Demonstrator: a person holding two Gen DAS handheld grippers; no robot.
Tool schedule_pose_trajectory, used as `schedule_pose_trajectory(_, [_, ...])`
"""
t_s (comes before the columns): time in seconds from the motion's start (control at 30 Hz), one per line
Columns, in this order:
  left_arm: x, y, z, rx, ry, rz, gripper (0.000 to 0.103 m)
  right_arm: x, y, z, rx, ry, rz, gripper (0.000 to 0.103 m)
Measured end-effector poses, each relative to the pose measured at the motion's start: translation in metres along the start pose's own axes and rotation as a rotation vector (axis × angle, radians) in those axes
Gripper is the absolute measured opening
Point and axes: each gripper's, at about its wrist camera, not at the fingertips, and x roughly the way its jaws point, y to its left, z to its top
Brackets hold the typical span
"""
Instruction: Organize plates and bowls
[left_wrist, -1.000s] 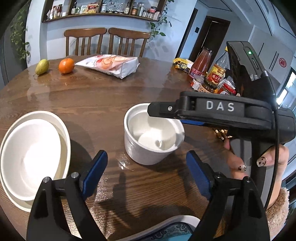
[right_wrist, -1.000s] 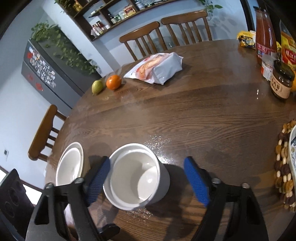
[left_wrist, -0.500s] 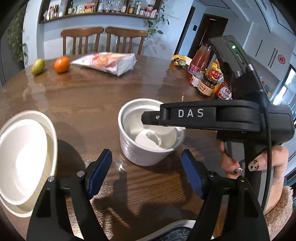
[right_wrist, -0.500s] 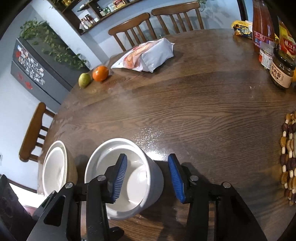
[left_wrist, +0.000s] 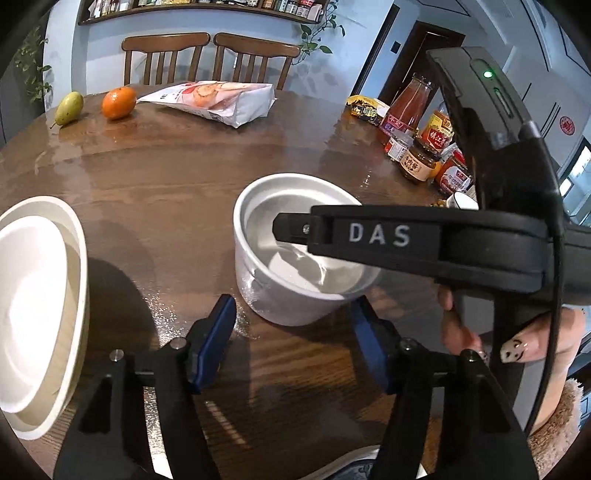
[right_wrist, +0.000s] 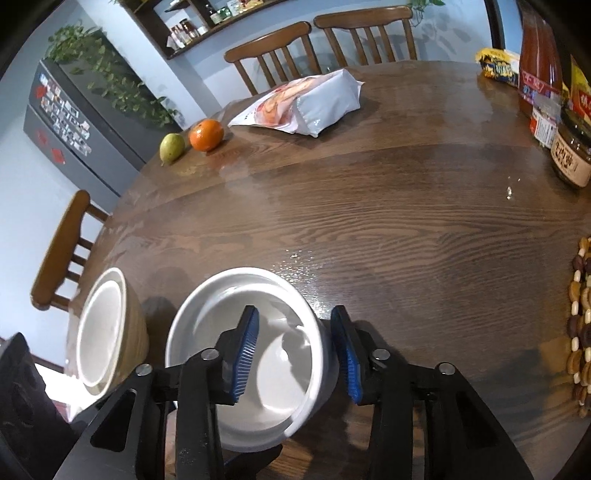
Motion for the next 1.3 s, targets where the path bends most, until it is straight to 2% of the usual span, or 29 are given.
schedule_pose_trajectory(0.2, [0.003,0.001,0.000,-0.012,0.017,-0.026,0.057,0.004,0.001,0.000,-0.015,0.000,-0.023,0.039])
schedule_pose_trajectory(0.33, [0.002,0.001,-0.001,-0.007,0.010,0.007,0.057,0.005,0.004,-0.001,-0.022,0.000,-0.014,0.039])
schedule_pose_trajectory(0.57, [0.001,0.003,-0.001,-0.010,0.012,0.024,0.056,0.007,0.013,-0.003,-0.056,0.001,-0.043,0.039])
schedule_pose_trajectory(1.0, [-0.007,0.003,0.000,-0.007,-0.009,0.042,0.053,0.008,0.019,-0.005,-0.046,0.010,-0.058,0.039])
schedule_pose_trajectory(1.3, [-0.002,0.006,-0.002,-0.021,0.021,0.059,0.053,0.009,0.022,-0.007,-0.064,0.009,-0.075,0.039])
